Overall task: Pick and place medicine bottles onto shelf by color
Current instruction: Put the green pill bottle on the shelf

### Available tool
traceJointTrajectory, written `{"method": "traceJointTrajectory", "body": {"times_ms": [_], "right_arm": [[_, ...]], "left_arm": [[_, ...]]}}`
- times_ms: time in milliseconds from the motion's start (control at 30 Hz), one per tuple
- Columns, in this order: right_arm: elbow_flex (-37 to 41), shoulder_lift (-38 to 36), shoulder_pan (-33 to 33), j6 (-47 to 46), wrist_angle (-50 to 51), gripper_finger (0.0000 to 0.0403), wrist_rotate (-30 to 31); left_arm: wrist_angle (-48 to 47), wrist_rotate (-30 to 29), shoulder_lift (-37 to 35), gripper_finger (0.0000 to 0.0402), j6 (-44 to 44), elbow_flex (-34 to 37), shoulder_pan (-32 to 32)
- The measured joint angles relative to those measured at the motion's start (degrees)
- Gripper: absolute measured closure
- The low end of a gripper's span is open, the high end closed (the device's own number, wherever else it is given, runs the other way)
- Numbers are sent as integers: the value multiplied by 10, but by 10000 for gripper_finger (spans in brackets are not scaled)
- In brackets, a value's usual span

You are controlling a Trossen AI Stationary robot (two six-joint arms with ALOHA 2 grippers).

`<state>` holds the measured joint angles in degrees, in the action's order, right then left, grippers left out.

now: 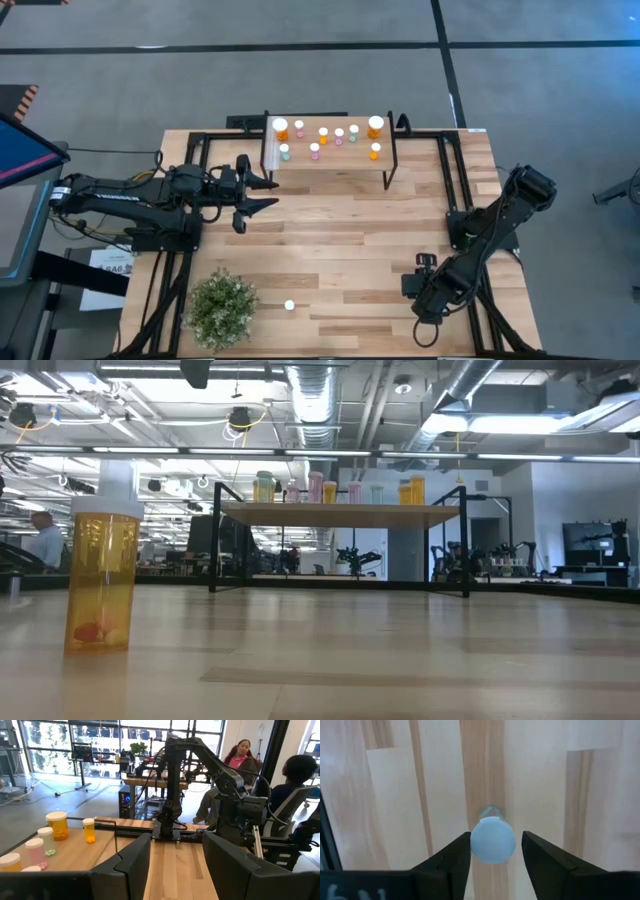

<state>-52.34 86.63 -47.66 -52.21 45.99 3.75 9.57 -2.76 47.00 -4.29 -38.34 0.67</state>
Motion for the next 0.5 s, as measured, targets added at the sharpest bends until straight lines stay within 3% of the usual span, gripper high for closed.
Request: {"method": "traceJointTrajectory", "body": {"times_ms": [300,500], "right_arm": [[0,-1,1,7,-3,261,-2],[0,-4,9,16,-7,271,-6]], "left_arm": [[-1,0,0,232,0,0,0],[-8,0,0,232,-4,0,0]]}}
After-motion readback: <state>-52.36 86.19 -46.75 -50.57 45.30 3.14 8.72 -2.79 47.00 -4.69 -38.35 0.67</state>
